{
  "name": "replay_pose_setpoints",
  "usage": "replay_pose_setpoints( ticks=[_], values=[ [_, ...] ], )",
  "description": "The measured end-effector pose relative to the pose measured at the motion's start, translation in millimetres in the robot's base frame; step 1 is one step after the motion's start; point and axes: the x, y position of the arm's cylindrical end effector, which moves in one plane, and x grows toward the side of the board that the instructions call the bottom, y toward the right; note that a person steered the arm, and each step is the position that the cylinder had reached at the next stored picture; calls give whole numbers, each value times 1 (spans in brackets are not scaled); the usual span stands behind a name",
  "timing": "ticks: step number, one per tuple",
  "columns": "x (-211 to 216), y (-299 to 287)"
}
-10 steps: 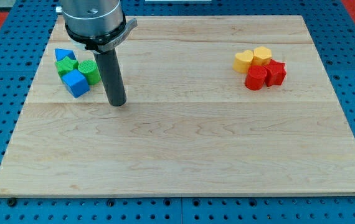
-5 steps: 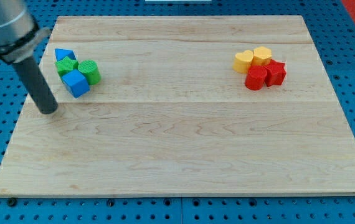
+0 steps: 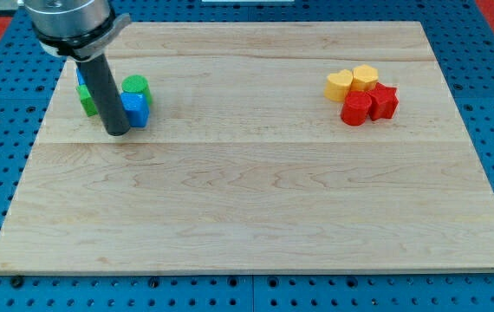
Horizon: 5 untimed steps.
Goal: Separate the green and blue blocks
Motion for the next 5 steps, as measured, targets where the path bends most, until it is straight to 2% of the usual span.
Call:
replay_pose_setpoints(
  ticks=[1,2,4,5],
  values=[
    [12,-13],
    [-1,-39],
    [-49,-84],
    [-67,-78]
  ],
)
